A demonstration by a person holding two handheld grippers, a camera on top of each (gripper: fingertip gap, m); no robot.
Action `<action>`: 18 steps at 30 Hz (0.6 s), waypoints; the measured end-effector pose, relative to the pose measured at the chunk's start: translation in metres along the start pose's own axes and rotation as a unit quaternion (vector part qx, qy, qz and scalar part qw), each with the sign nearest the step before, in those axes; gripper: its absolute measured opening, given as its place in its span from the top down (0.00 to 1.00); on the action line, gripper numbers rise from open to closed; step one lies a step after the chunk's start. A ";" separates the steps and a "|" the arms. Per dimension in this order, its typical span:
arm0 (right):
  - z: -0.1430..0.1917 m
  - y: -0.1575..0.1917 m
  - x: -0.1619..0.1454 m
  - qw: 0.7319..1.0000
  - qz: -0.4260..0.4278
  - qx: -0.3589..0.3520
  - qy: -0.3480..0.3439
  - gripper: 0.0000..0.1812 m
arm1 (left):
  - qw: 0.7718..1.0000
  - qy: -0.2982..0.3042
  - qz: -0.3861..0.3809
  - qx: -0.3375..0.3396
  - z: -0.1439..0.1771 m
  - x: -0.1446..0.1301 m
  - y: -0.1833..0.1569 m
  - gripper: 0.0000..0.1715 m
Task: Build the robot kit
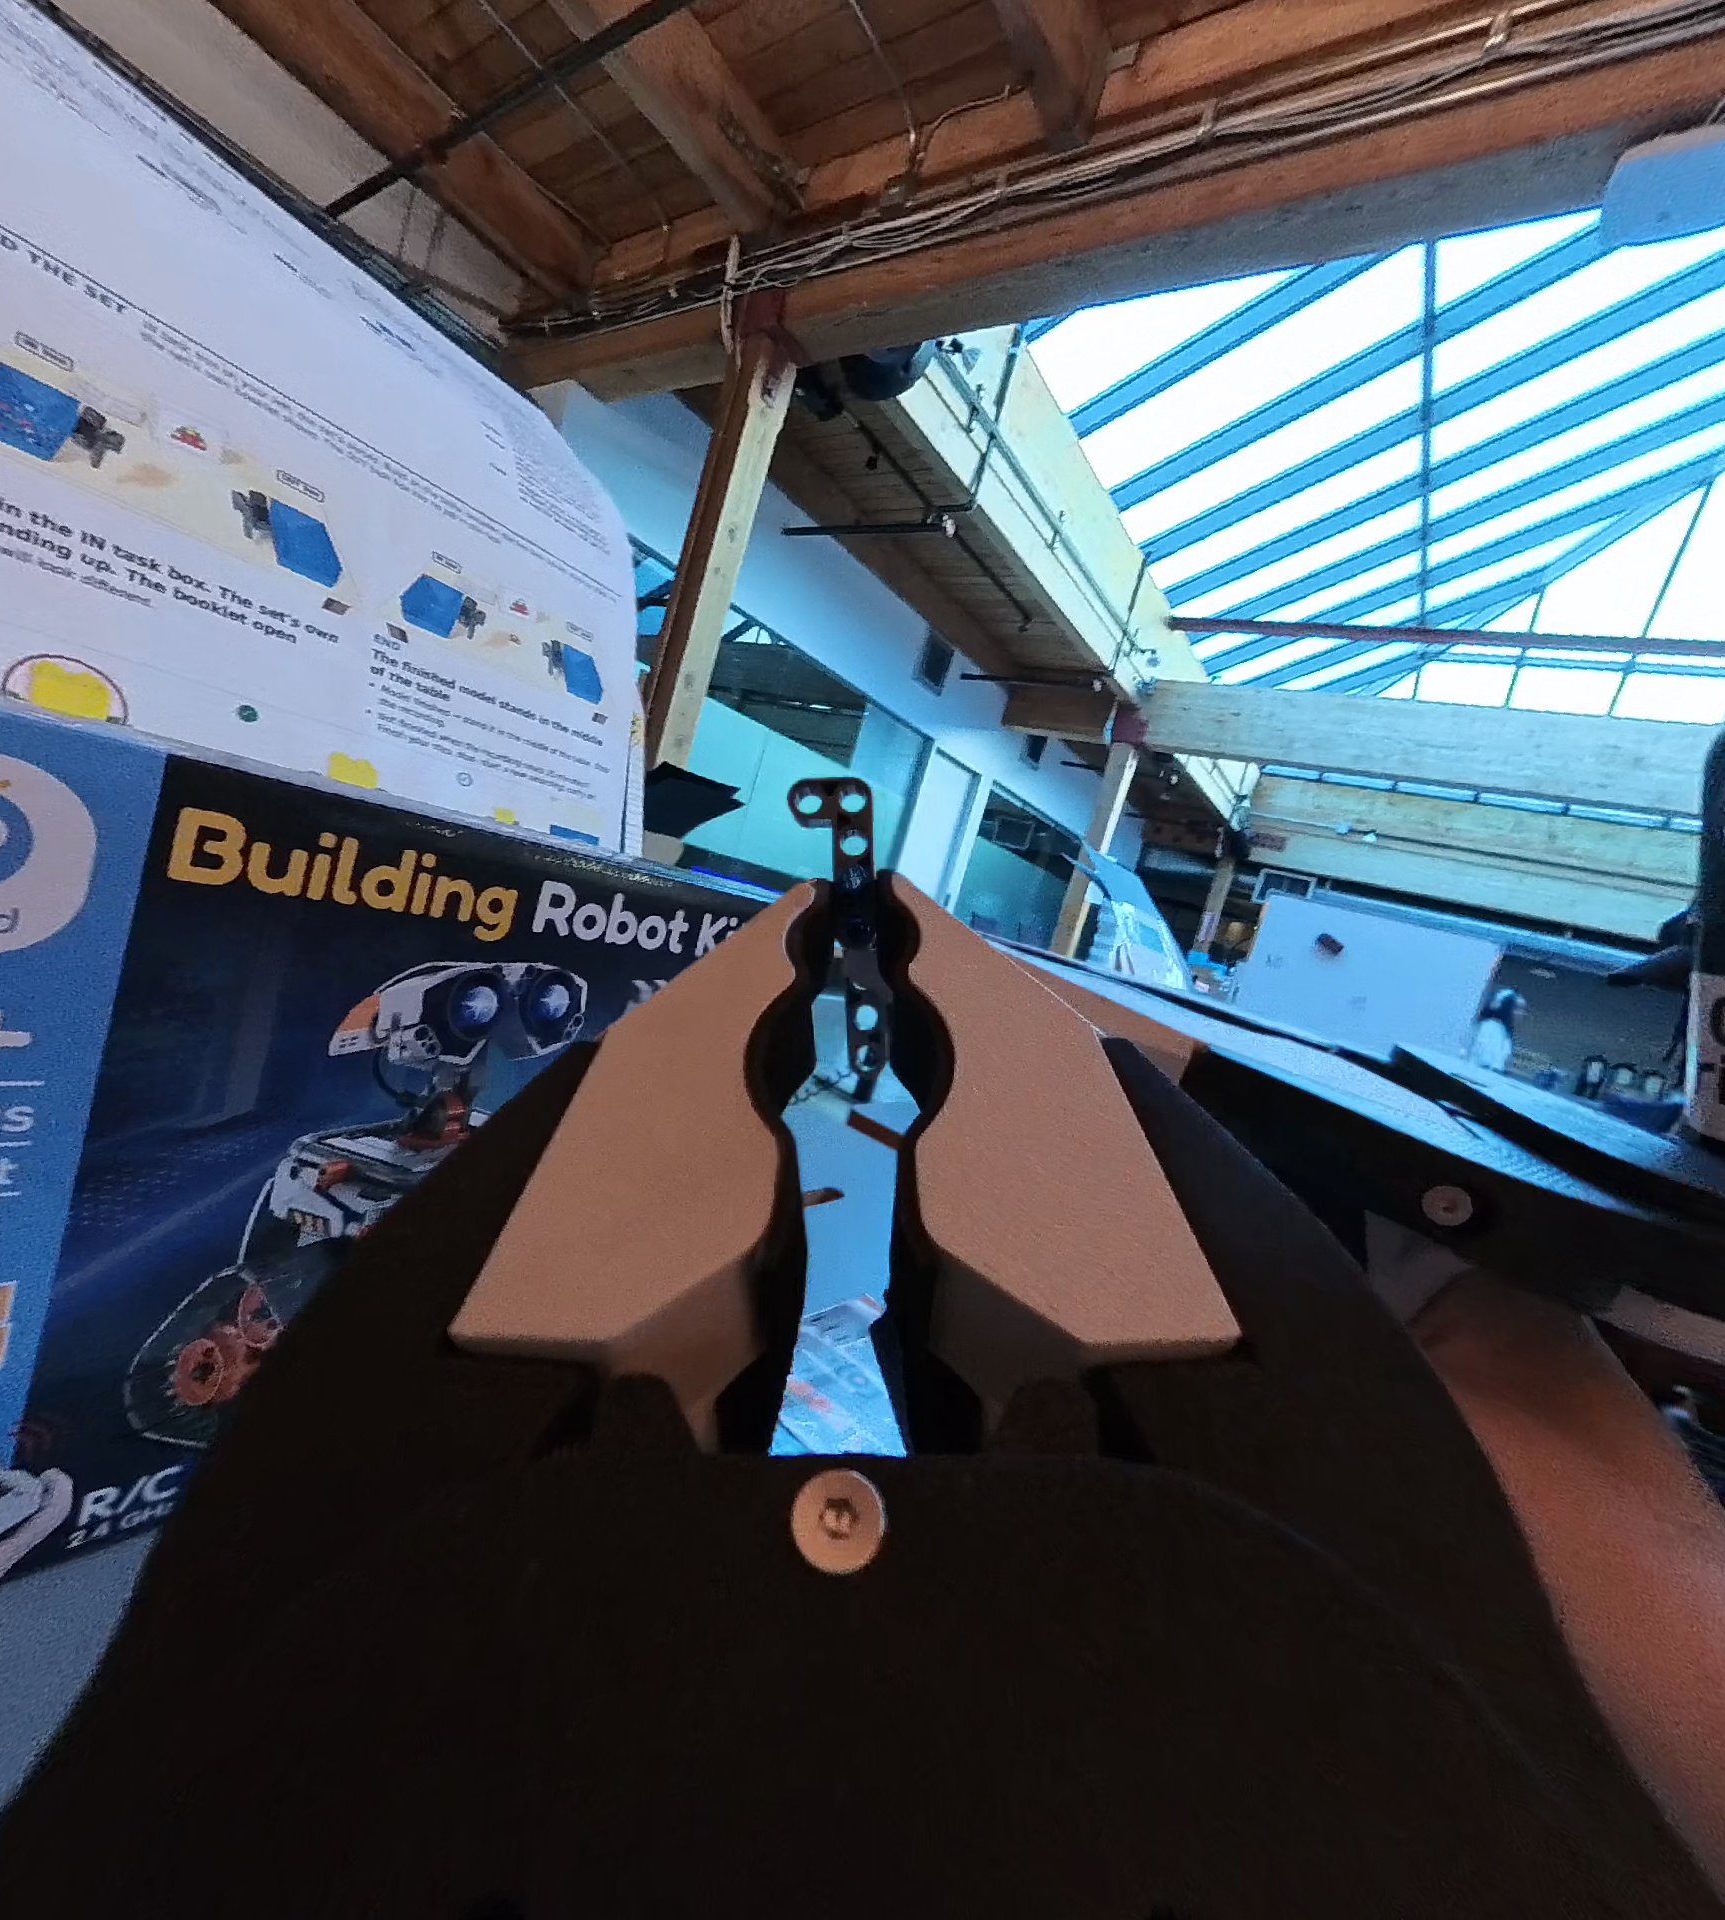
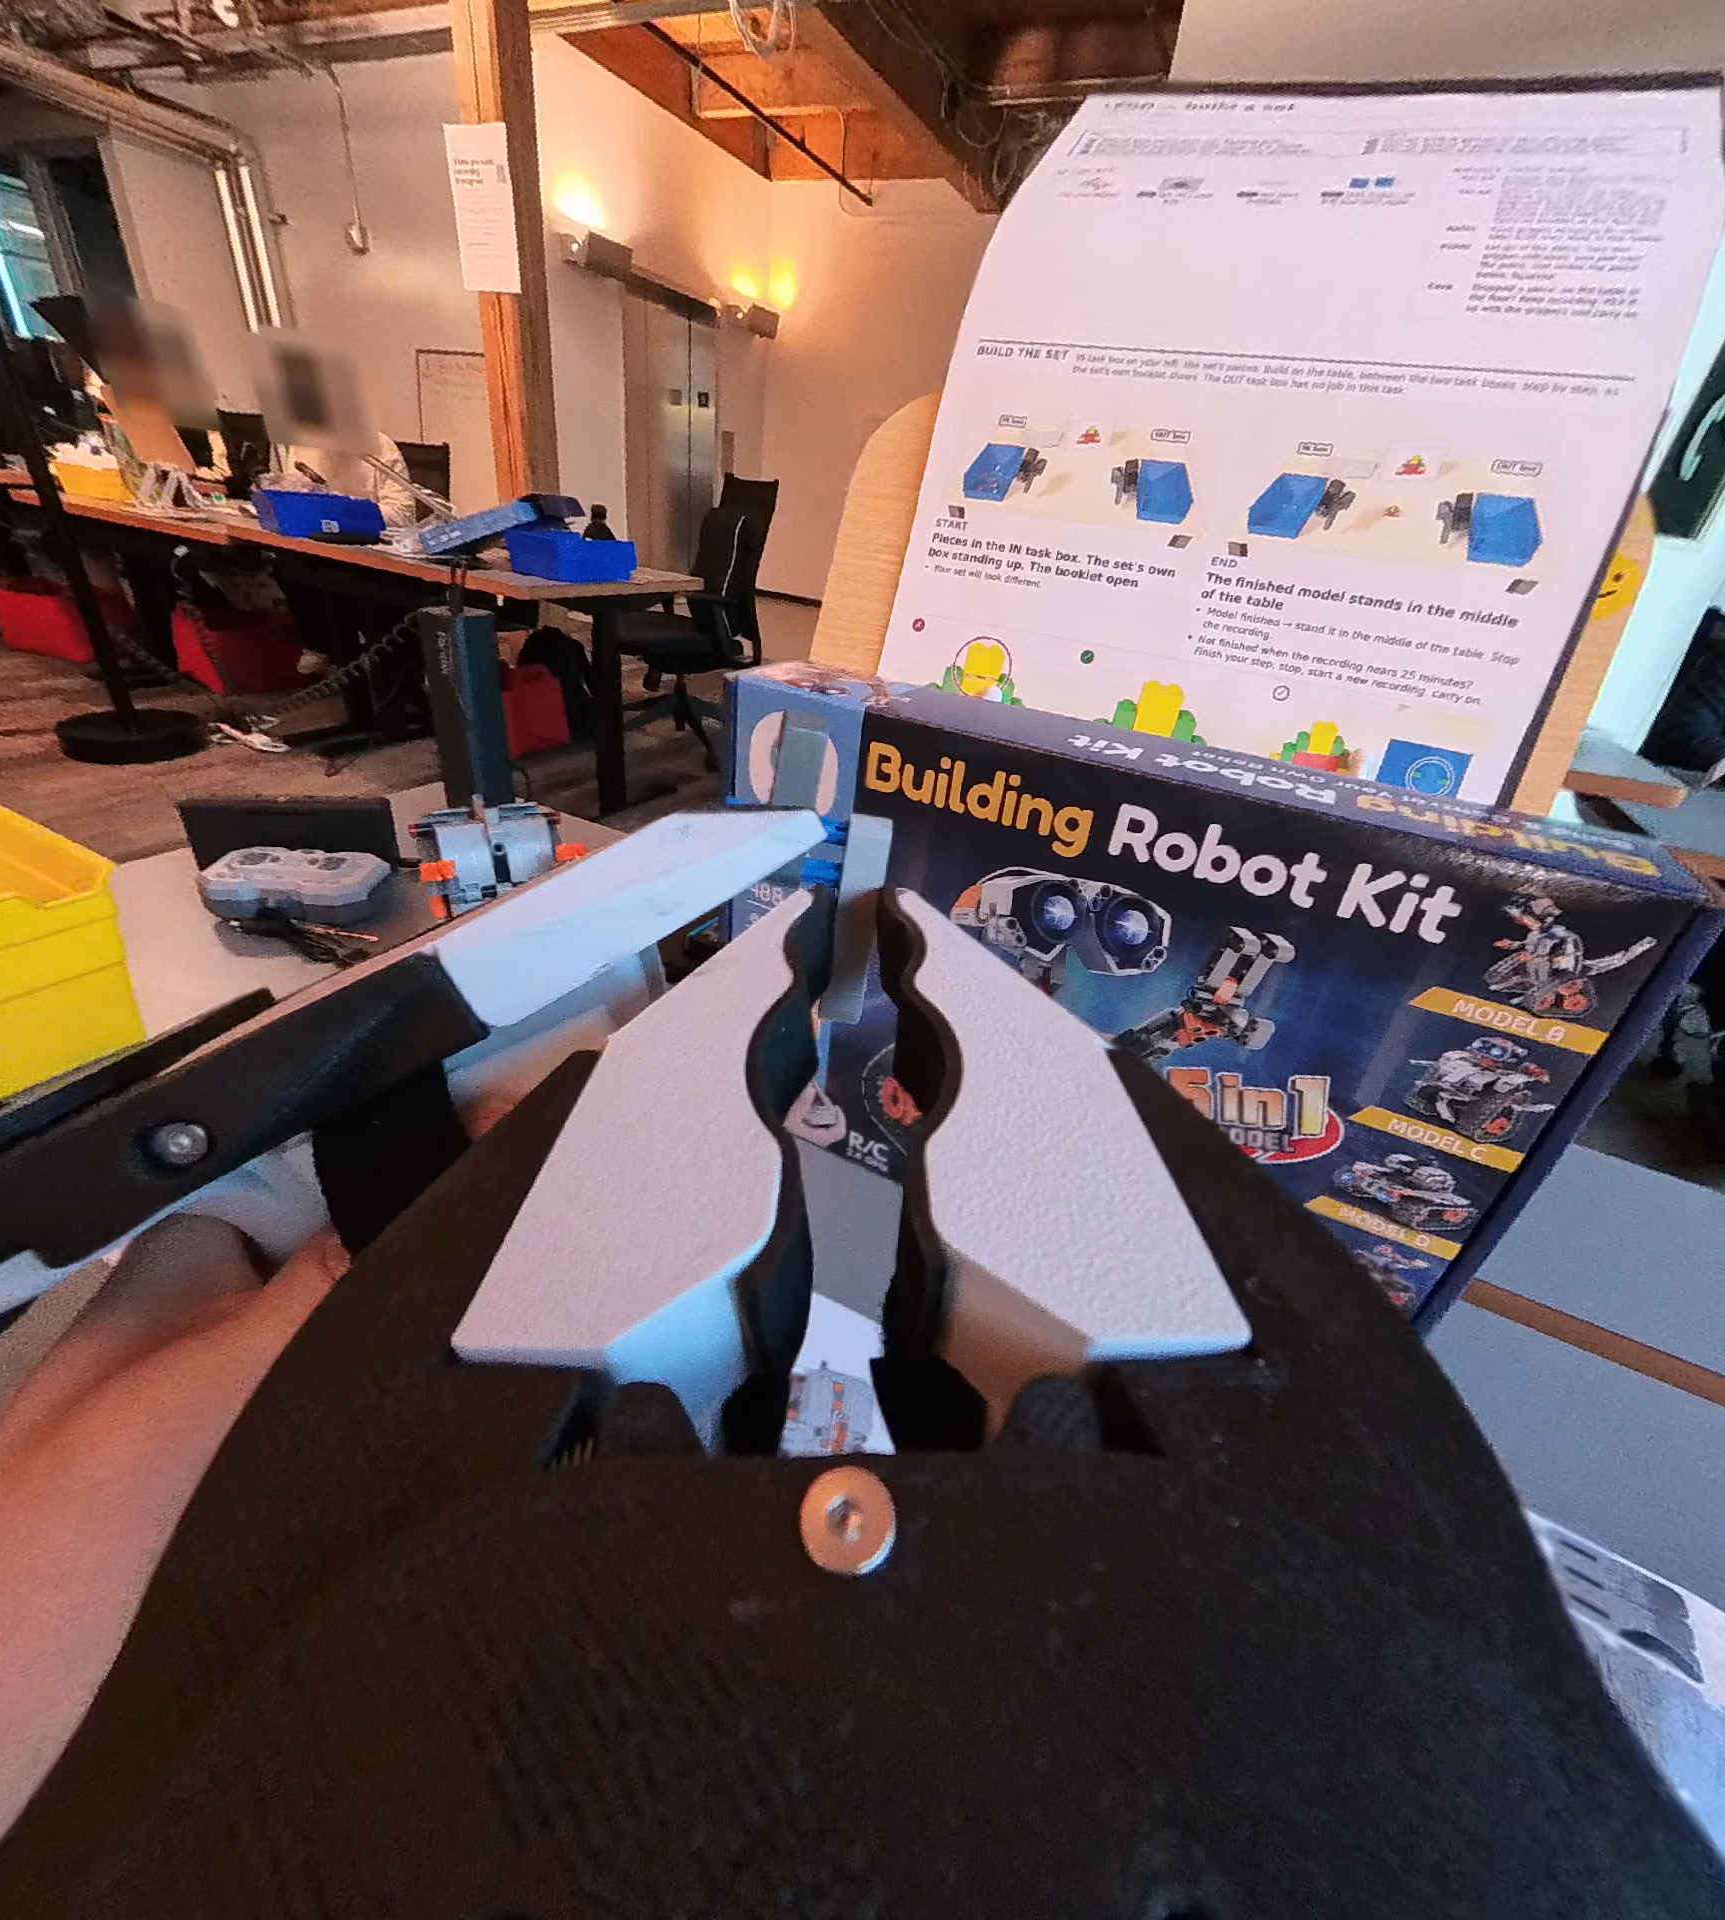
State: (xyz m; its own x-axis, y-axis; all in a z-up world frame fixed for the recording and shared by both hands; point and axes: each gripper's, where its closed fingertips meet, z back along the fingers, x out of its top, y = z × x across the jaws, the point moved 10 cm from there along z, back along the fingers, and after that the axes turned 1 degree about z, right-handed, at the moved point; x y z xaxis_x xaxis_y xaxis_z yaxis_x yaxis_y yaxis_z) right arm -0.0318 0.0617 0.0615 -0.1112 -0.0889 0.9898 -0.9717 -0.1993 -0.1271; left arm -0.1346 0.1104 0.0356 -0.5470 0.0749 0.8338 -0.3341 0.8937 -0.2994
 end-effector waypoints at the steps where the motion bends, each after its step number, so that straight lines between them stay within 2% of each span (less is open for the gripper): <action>1: 0.000 0.000 0.000 1.000 0.004 0.001 -0.005 0.97 | 1.000 -0.001 0.000 0.003 0.000 0.000 -0.001 0.97; 10: 0.005 -0.004 0.004 0.998 0.039 0.023 -0.043 0.97 | 0.999 -0.011 0.040 -0.010 0.000 0.006 -0.005 0.97; 18: 0.009 -0.009 0.010 0.997 0.056 0.039 -0.035 0.96 | 0.997 -0.011 0.078 -0.023 -0.003 0.008 -0.007 0.97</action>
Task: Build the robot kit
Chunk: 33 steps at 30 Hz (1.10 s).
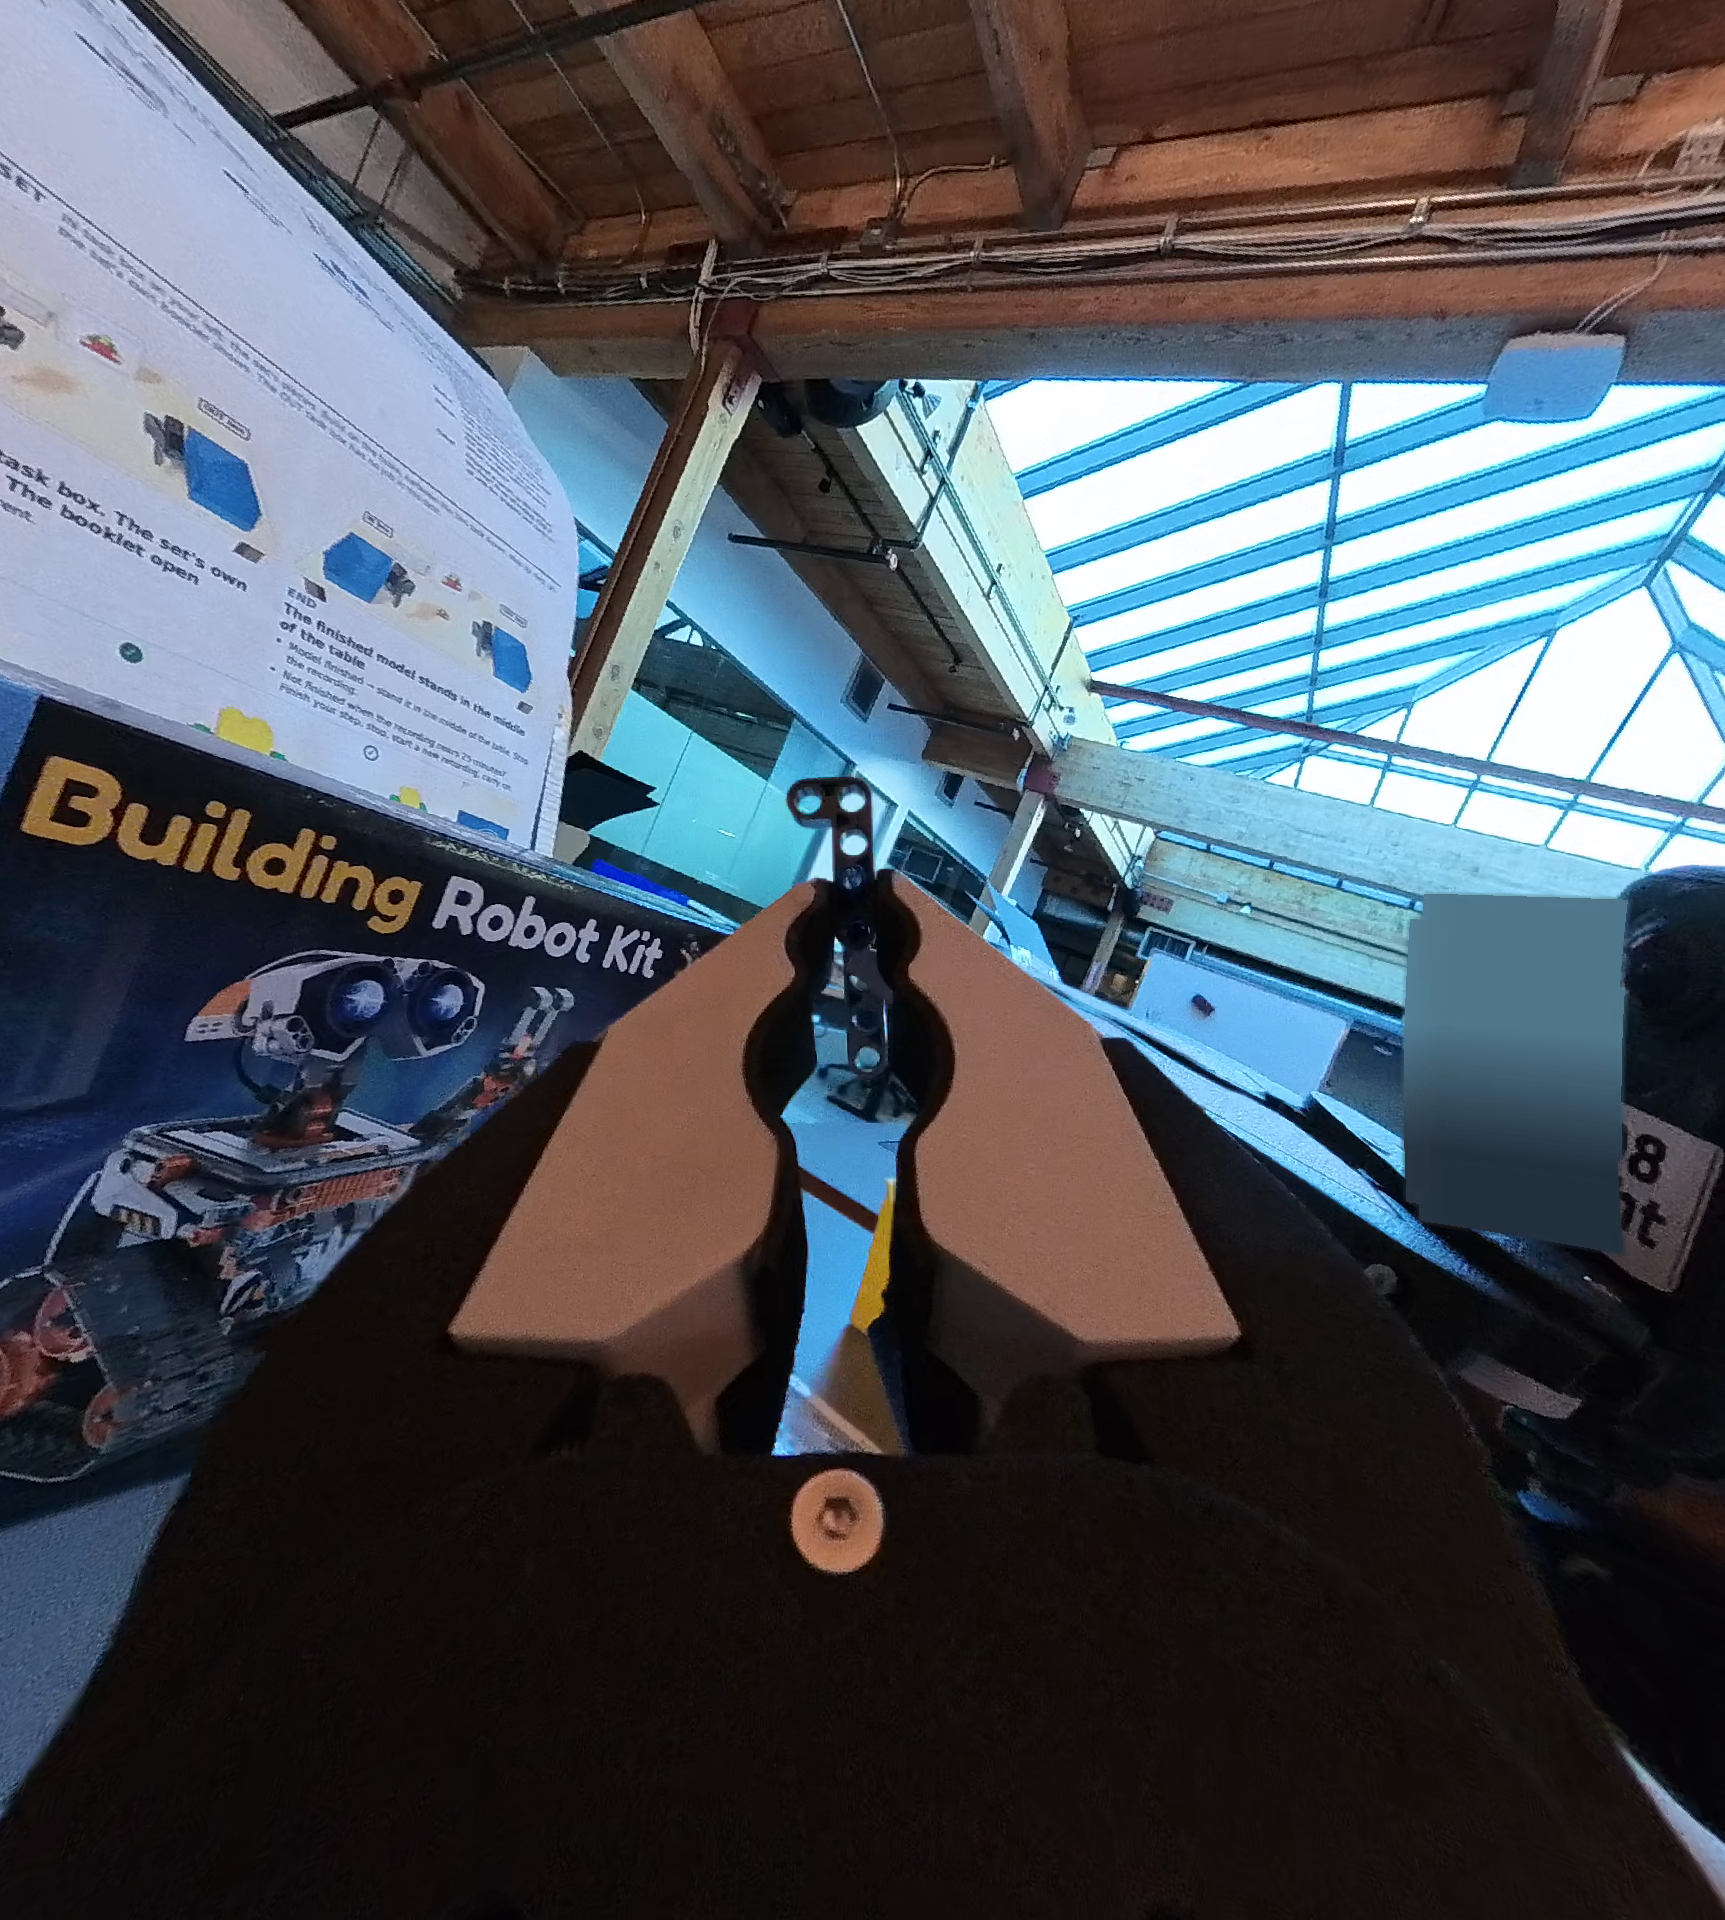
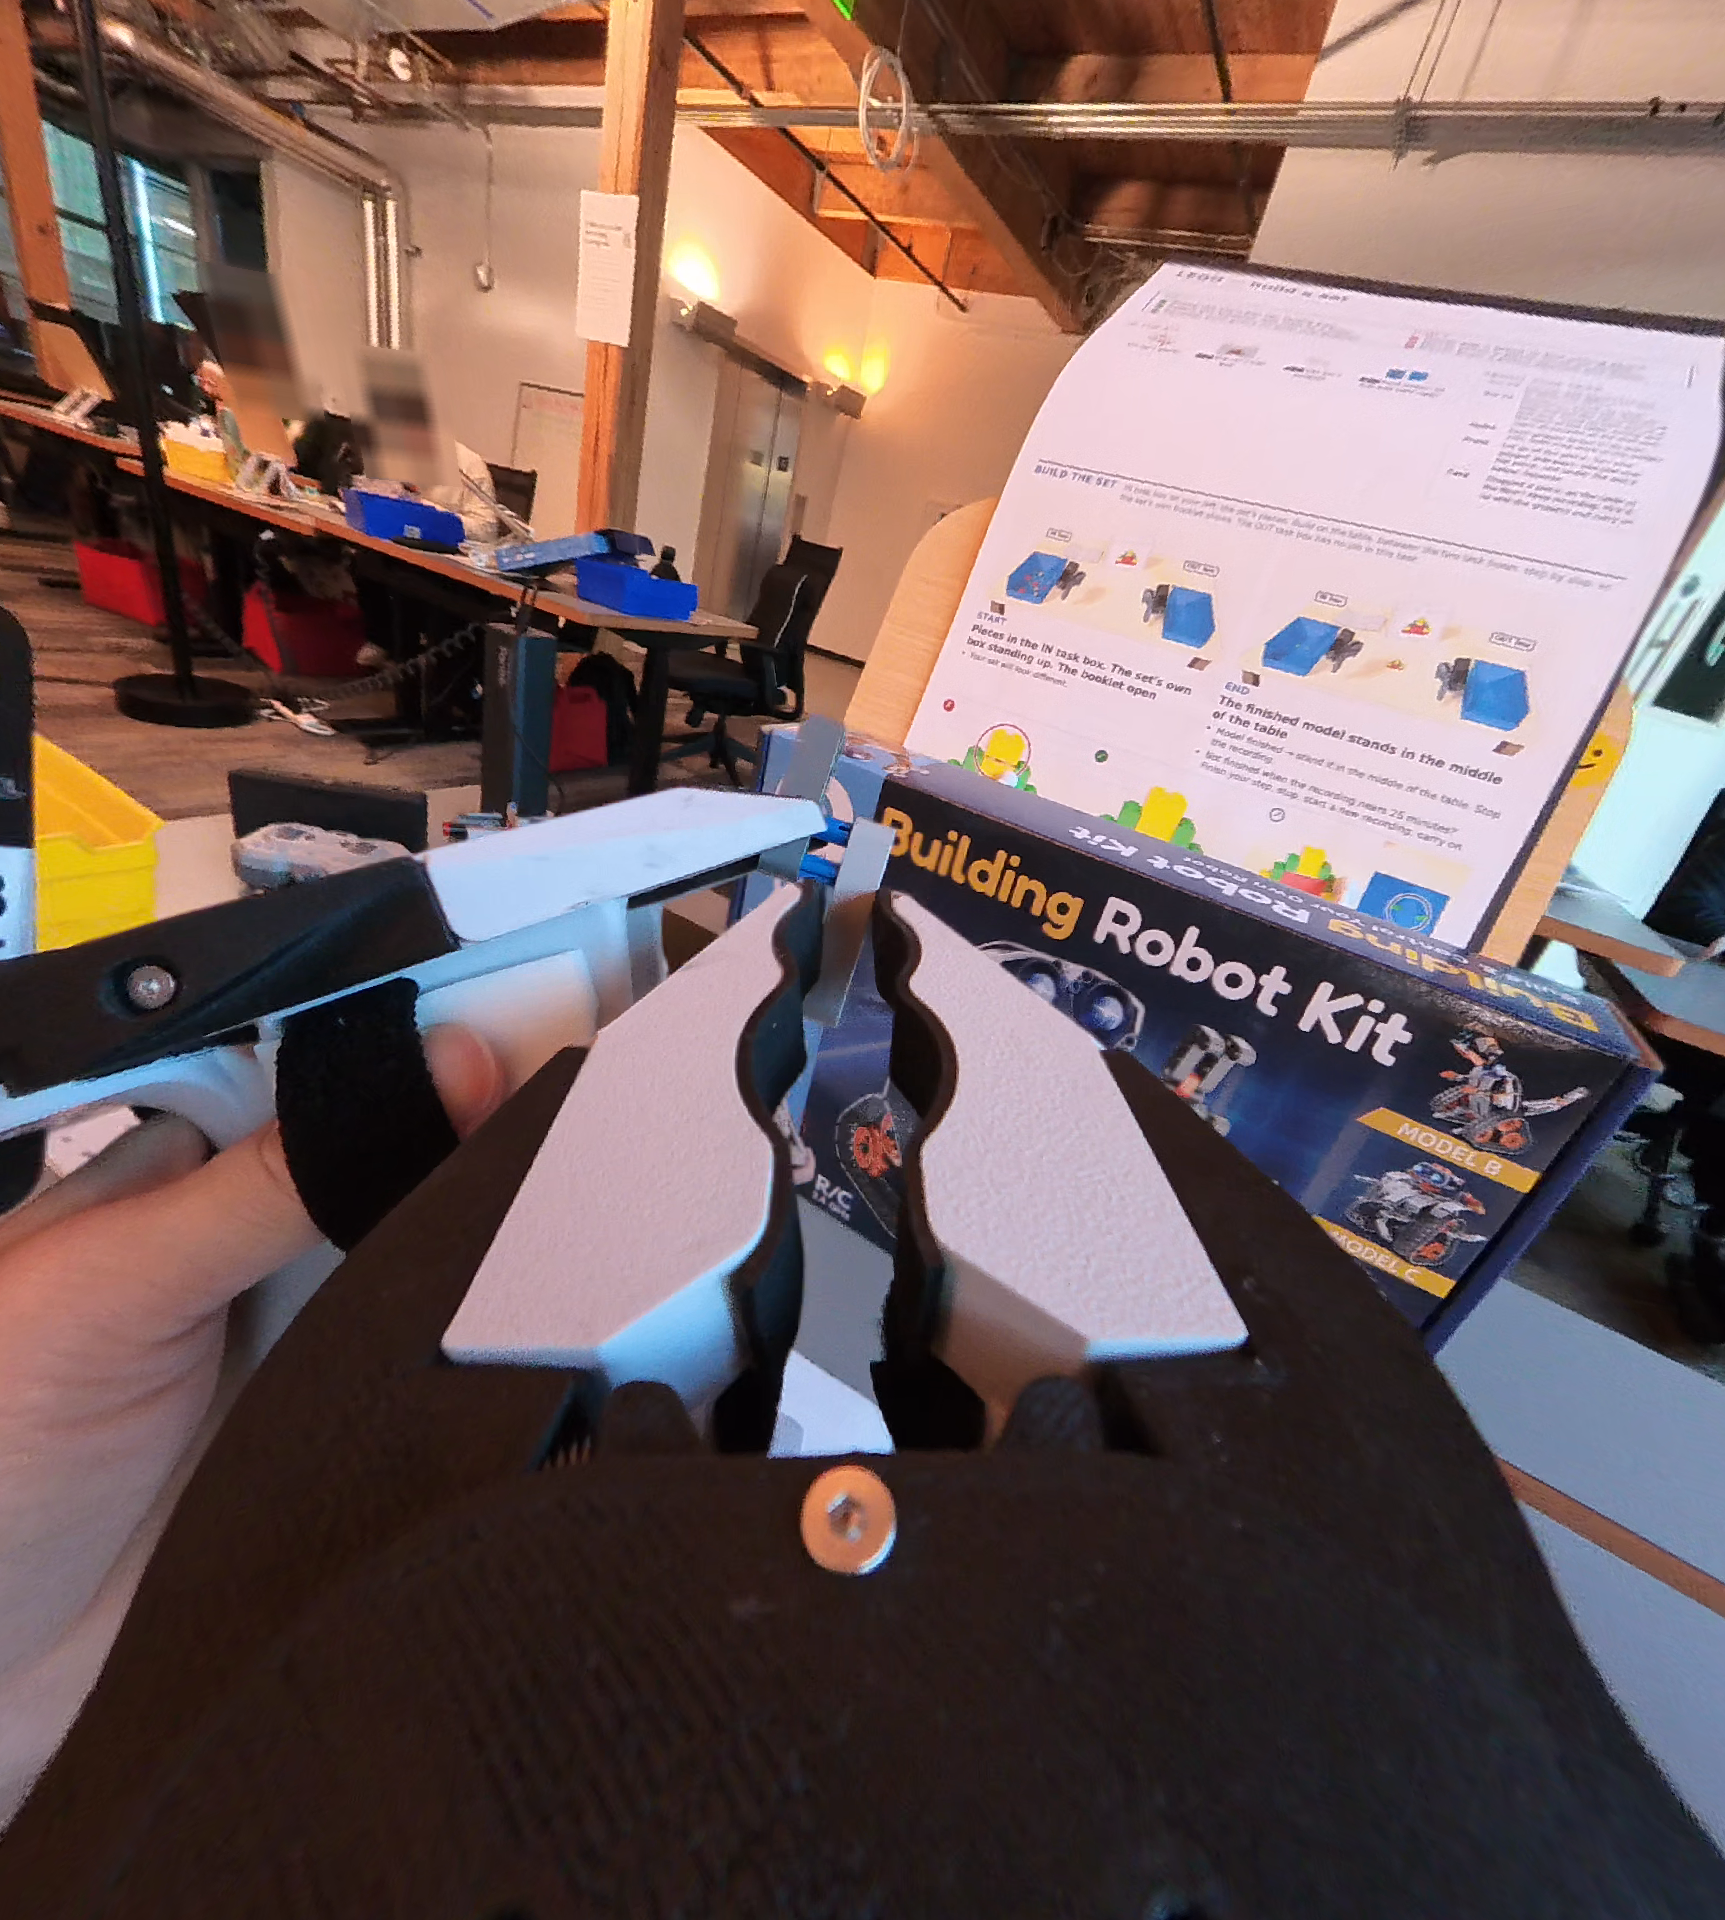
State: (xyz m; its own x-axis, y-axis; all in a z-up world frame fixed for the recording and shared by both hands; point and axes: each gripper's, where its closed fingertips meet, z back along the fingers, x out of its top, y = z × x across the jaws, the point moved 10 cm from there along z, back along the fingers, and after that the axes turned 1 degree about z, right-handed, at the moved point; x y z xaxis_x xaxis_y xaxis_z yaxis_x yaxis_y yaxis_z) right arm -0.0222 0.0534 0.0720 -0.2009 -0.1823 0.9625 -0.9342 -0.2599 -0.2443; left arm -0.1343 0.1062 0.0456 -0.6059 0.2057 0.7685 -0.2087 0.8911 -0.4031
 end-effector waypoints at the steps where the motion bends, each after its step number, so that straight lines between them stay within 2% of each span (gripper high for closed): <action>1: 0.000 -0.001 0.000 1.000 -0.005 0.002 -0.001 0.96 | 1.000 0.001 0.002 -0.002 0.000 0.000 0.000 0.97; 17: 0.001 0.000 -0.002 1.000 0.018 -0.004 -0.008 0.97 | 1.000 0.005 0.015 -0.006 -0.001 -0.002 0.001 0.97; 27: 0.002 0.005 -0.005 0.998 0.044 -0.030 -0.019 0.97 | 0.998 0.000 0.057 -0.011 -0.001 -0.003 0.002 0.98; 29: 0.000 -0.003 -0.006 1.000 -0.001 -0.008 -0.003 0.97 | 0.997 0.023 0.073 -0.014 -0.001 0.002 0.005 0.98; 31: -0.005 -0.018 -0.008 0.997 -0.039 0.039 0.049 0.97 | 0.993 0.062 0.099 -0.010 0.006 0.009 0.008 0.98; 32: -0.006 -0.026 -0.010 0.992 -0.055 0.079 0.083 0.97 | 0.989 0.096 0.111 -0.002 0.014 0.010 0.011 0.98; 33: -0.005 -0.036 -0.011 0.987 -0.070 0.094 0.107 0.97 | 0.979 0.164 0.118 0.010 0.024 0.006 0.014 0.98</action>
State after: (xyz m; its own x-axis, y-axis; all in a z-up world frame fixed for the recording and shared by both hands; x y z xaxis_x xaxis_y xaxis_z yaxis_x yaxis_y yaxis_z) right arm 0.0125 0.0702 0.0707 -0.1506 0.0670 0.9863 -0.8899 -0.4438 -0.1057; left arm -0.1592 0.1105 0.0323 -0.3602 0.5272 0.7696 -0.1094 0.7954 -0.5961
